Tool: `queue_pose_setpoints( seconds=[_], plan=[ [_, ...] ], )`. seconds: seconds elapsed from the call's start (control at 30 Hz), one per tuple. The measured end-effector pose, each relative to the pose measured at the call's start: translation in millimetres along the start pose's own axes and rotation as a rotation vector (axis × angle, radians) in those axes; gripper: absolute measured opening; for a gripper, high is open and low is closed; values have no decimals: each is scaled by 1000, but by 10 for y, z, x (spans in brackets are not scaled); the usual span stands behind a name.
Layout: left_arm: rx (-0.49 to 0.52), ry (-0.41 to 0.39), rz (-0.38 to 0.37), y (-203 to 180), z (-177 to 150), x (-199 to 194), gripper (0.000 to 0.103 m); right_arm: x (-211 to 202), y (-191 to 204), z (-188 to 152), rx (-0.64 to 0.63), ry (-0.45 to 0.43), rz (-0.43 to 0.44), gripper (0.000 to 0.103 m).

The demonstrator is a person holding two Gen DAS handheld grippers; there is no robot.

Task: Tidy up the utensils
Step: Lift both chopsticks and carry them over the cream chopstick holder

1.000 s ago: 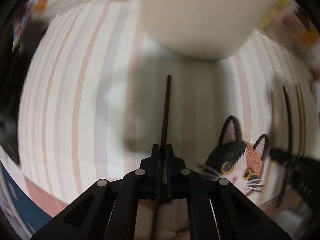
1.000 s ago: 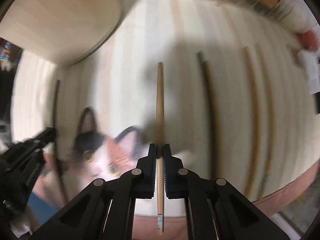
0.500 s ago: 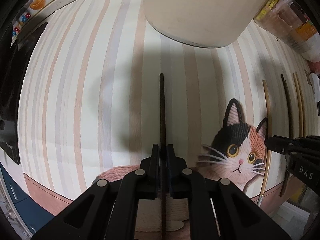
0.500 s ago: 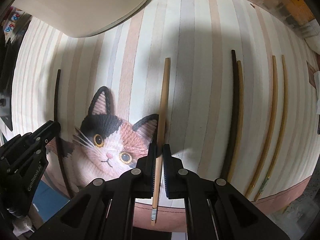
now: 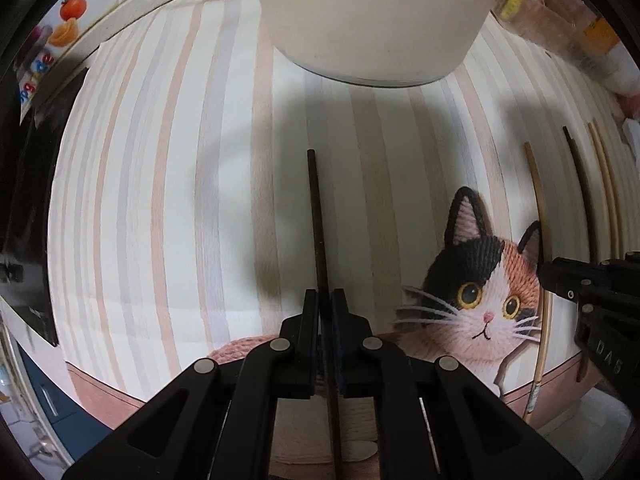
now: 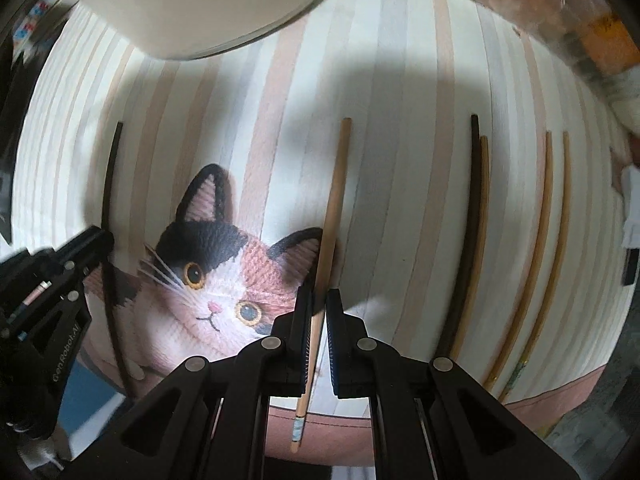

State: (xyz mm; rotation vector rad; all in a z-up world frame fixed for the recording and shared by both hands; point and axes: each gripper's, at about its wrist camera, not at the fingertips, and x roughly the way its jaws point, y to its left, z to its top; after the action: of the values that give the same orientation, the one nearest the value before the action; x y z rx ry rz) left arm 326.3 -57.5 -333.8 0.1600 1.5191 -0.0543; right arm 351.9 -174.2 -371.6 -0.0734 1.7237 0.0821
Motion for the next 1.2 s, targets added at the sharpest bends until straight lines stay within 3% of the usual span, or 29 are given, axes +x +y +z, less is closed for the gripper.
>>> queue_pose_setpoints(
  seconds=[0.17, 0.4, 0.57, 0.9, 1.2],
  plan=[
    [-25, -9, -7, -25, 5, -4, 3, -61, -15, -110, 42, -73, 20, 7],
    [-18, -127, -34, -34, -17, -458, 3, -370, -111, -365, 86, -206, 121, 7],
    [-39, -215, -70, 81, -62, -820, 3, -703, -165, -519, 100, -316, 144, 7],
    [-96, -494, -121, 477, -86, -1915, 3, -1995, -350, -596, 111, -632, 211, 7],
    [-159, -754, -147, 815, 204, -2993, 3, -3208, -364, -141, 93, -892, 277, 7]
  ],
)
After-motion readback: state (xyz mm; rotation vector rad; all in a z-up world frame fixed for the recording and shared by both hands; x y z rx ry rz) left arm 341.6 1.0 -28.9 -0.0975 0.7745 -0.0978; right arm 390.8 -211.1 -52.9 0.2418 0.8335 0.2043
